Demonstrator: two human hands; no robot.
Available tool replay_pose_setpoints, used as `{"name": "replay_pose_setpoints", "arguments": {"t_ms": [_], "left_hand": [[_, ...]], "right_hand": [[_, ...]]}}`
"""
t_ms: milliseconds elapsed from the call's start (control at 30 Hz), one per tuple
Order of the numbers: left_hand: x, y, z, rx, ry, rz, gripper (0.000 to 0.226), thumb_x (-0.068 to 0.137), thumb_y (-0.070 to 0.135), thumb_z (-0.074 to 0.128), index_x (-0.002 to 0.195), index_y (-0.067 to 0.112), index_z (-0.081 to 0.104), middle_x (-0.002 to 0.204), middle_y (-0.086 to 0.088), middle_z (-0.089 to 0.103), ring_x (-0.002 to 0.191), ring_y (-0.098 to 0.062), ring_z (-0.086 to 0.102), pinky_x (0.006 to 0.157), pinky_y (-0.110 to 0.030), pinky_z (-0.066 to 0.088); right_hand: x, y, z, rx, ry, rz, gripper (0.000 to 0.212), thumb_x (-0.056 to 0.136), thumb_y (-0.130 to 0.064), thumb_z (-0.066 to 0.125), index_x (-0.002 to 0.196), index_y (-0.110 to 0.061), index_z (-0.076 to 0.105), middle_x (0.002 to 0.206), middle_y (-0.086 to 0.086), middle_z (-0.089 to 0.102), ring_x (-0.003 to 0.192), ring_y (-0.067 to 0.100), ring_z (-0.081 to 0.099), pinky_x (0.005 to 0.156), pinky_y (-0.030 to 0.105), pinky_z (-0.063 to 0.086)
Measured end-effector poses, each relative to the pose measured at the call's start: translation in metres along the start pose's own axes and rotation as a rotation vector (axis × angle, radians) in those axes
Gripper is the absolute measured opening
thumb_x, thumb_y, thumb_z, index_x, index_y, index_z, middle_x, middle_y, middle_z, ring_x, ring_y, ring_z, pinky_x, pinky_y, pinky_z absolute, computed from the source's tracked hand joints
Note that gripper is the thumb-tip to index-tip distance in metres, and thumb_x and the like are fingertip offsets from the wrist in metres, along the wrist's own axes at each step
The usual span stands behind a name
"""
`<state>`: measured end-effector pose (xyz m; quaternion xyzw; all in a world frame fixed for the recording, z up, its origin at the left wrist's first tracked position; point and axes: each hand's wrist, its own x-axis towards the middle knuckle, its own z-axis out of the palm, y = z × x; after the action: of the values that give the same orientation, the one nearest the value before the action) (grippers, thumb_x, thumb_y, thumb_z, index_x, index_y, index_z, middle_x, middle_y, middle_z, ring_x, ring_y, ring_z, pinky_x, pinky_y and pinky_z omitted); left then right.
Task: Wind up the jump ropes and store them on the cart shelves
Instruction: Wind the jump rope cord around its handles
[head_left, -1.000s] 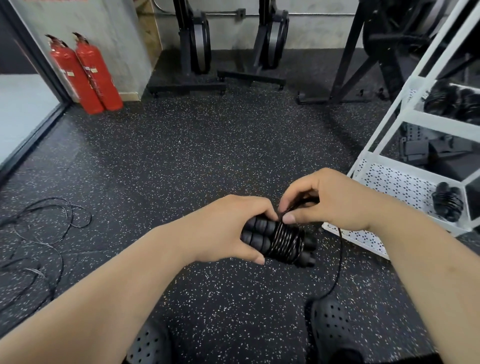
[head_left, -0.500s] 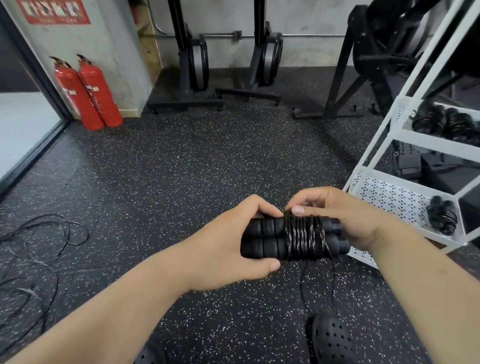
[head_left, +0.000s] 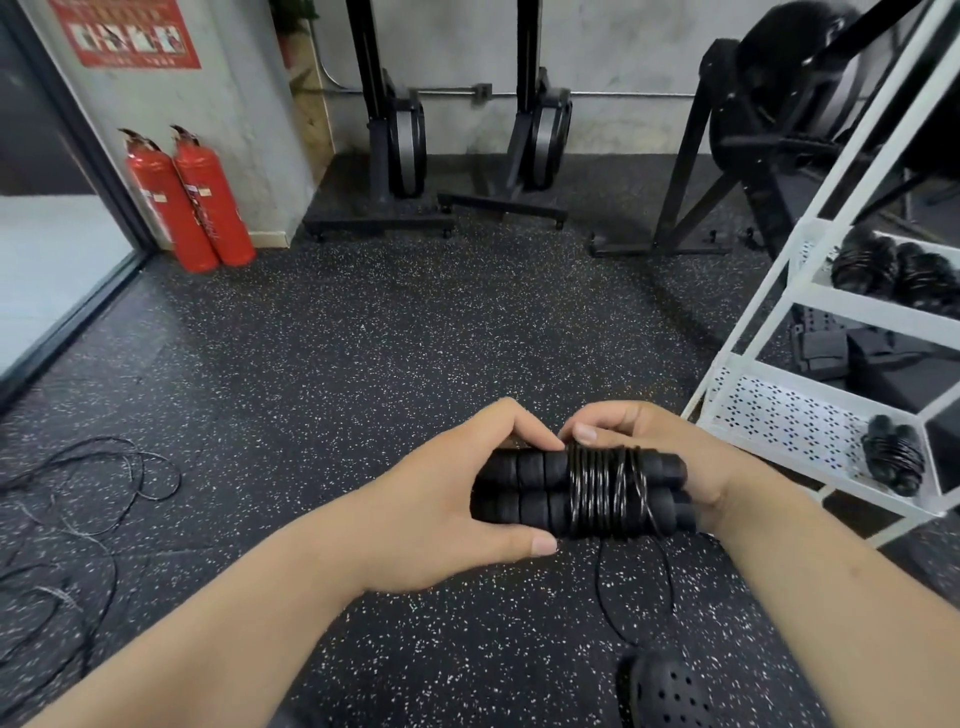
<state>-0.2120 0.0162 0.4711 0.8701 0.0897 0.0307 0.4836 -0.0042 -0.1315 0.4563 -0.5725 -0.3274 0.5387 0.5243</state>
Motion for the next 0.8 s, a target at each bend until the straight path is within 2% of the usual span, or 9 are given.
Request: {"name": "replay_pose_setpoints", "arguments": {"t_ms": [67,133,200,267,367,467,567,667,800], "left_hand": [[0.001,-0.004,0.001,-0.070,0.080,-0.001,0.057,0.087,0.025,0.089,0.126,0.046,0.053,0.127,0.017,0.066,0.120,-0.010,0.064,0.104,-0.046,0.053],[0.004,-0.012,0.001,-0.076,0.190,-0.016,0.055,0.088,0.025,0.087,0.124,0.047,0.052,0.122,0.017,0.068,0.113,-0.008,0.067,0.099,-0.043,0.056],[0.011,-0.023,-0.001,-0.037,0.319,-0.052,0.053,0.089,0.027,0.086,0.123,0.046,0.050,0.118,0.020,0.069,0.109,-0.003,0.067,0.096,-0.031,0.055],[0.019,-0.036,-0.005,0.025,0.426,-0.110,0.052,0.090,0.027,0.085,0.122,0.044,0.049,0.114,0.024,0.066,0.104,0.007,0.063,0.087,-0.014,0.047],[0.028,-0.062,-0.017,0.249,0.518,-0.196,0.054,0.089,0.032,0.086,0.126,0.040,0.048,0.121,0.021,0.053,0.107,0.002,0.056,0.091,-0.020,0.043],[0.031,-0.079,-0.029,0.355,0.465,-0.244,0.058,0.085,0.035,0.089,0.131,0.036,0.055,0.122,0.016,0.047,0.109,-0.007,0.055,0.096,-0.025,0.042],[0.032,-0.082,-0.026,0.392,0.329,-0.172,0.061,0.080,0.037,0.093,0.133,0.036,0.061,0.120,0.016,0.048,0.107,-0.005,0.056,0.102,-0.030,0.048],[0.031,-0.075,-0.017,0.398,0.204,-0.058,0.062,0.077,0.042,0.095,0.131,0.040,0.065,0.118,0.024,0.050,0.108,0.002,0.056,0.101,-0.027,0.048],[0.028,-0.057,-0.009,0.384,0.081,0.032,0.063,0.079,0.042,0.093,0.136,0.043,0.066,0.124,0.029,0.054,0.116,0.004,0.056,0.103,-0.016,0.042]], "right_hand": [[0.005,0.010,0.007,0.143,0.085,0.010,0.014,0.082,-0.025,0.081,0.083,-0.012,0.078,0.081,0.006,0.072,0.069,0.014,0.068,0.066,0.028,0.058],[0.014,0.025,0.018,0.176,0.192,0.056,0.014,0.101,-0.010,0.061,0.090,-0.005,0.070,0.078,0.008,0.065,0.065,0.014,0.058,0.065,0.028,0.050],[0.023,0.042,0.028,0.057,0.231,0.115,0.030,0.112,-0.020,0.050,0.093,-0.008,0.070,0.072,0.003,0.057,0.060,0.013,0.045,0.061,0.031,0.040],[0.027,0.053,0.040,-0.160,0.253,0.133,0.044,0.113,-0.040,0.046,0.093,-0.016,0.078,0.067,-0.001,0.054,0.054,0.012,0.041,0.056,0.031,0.037],[0.020,0.052,0.060,-0.753,0.229,0.047,0.039,0.113,-0.045,0.042,0.096,-0.028,0.073,0.063,-0.009,0.058,0.050,0.006,0.046,0.056,0.034,0.041],[0.002,0.034,0.069,-1.234,0.318,-0.054,0.030,0.111,-0.051,0.040,0.100,-0.034,0.061,0.071,-0.010,0.063,0.058,0.005,0.056,0.058,0.030,0.048],[-0.008,0.008,0.066,-1.457,0.407,-0.138,0.032,0.108,-0.056,0.036,0.100,-0.037,0.060,0.077,-0.017,0.061,0.067,0.001,0.058,0.064,0.028,0.051],[-0.006,-0.008,0.045,-1.458,0.471,-0.233,0.038,0.101,-0.060,0.035,0.102,-0.040,0.067,0.084,-0.020,0.063,0.077,0.001,0.059,0.075,0.034,0.055],[-0.001,-0.011,0.008,-1.204,0.459,-0.262,0.025,0.097,-0.059,0.060,0.100,-0.042,0.078,0.091,-0.025,0.070,0.088,-0.003,0.063,0.084,0.028,0.052]]}}
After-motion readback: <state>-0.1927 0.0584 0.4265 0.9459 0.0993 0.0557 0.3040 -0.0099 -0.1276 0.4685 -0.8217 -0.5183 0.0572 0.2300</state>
